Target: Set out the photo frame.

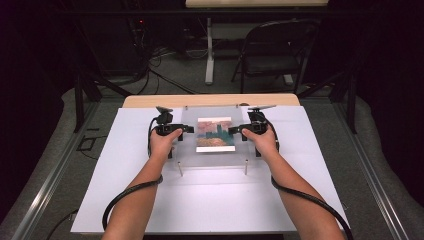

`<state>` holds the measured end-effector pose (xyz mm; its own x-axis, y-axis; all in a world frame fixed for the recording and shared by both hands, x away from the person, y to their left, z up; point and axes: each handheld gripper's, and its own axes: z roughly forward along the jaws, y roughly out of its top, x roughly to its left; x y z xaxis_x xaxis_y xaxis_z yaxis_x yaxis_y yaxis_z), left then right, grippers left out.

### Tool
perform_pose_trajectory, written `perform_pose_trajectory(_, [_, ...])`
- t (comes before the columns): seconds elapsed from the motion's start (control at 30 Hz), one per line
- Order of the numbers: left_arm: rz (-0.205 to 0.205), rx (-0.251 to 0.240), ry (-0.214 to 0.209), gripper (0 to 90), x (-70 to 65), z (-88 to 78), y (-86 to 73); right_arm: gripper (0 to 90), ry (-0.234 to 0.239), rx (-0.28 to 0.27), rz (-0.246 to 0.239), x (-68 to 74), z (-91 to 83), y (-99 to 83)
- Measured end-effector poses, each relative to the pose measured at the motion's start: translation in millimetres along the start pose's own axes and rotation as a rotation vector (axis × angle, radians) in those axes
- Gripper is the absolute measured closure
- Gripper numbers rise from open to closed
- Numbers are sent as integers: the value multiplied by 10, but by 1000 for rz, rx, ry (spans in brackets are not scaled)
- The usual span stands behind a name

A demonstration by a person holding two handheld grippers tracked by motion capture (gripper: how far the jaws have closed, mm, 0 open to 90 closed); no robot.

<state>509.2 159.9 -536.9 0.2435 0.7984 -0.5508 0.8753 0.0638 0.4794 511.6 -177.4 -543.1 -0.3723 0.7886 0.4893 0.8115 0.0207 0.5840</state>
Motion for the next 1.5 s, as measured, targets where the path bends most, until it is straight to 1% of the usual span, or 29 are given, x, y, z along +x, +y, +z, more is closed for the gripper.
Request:
perform_pose_trajectory(0.07, [-2,0,0,364,-8,-4,2,242,-1,0,-1,7,-5,2])
perform_pose_trajectory(0.2, [9,0,4,365,-23,-30,8,242,-5,1,-5,25,-23,9])
perform_pose_trajectory(0.27, [6,-6,5,366,-39,-40,9,242,-8,7,-10,39,-39,14])
perform_pose_trajectory(0.33, [9,-10,5,370,-47,-52,9,242,-10,-5,-17,50,-45,16])
perform_pose_trajectory(0.37, [13,-7,4,372,-50,-62,10,242,-13,-4,-10,60,-56,14])
perform_pose_trajectory(0.4, [14,-9,5,373,-55,-69,10,242,-14,-3,-23,60,-63,15])
perform_pose_trajectory(0.43, [14,-14,6,374,-61,-73,9,242,-12,-13,-25,67,-65,12])
perform_pose_trajectory(0.5, [13,-17,5,378,-77,-89,7,242,-20,-8,-25,87,-88,15])
perform_pose_trajectory(0.6, [24,-19,9,382,-96,-117,15,242,-24,-18,-35,113,-110,20])
perform_pose_trajectory(0.63, [25,-19,9,384,-104,-127,17,242,-28,-10,-37,121,-123,25])
perform_pose_trajectory(0.8, [28,-26,5,397,-124,-174,16,242,-33,-19,-51,162,-154,33])
perform_pose_trajectory(0.87, [33,-32,4,402,-130,-195,8,242,-35,-29,-61,174,-167,28])
perform_pose_trajectory(0.93, [29,-47,-1,413,-139,-217,-5,242,-37,-31,-70,189,-189,24])
perform_pose_trajectory(0.97, [36,-49,-3,418,-139,-235,-10,242,-36,-38,-76,198,-199,19])
perform_pose_trajectory(1.07, [39,-65,-5,429,-165,-275,-27,242,-44,-47,-89,235,-235,9])
perform_pose_trajectory(1.17, [57,-72,2,432,-203,-326,-39,242,-45,-62,-107,270,-274,2])
perform_pose_trajectory(1.2, [57,-79,2,433,-218,-342,-43,242,-46,-69,-116,283,-288,-1])
perform_pose_trajectory(1.23, [65,-80,1,435,-228,-363,-47,242,-50,-64,-122,300,-310,-3])
perform_pose_trajectory(1.27, [70,-82,1,439,-241,-384,-51,242,-51,-75,-132,314,-324,-7])
perform_pose_trajectory(1.5, [110,-103,-2,461,-325,-537,-96,243,-73,-104,-186,445,-455,-43])
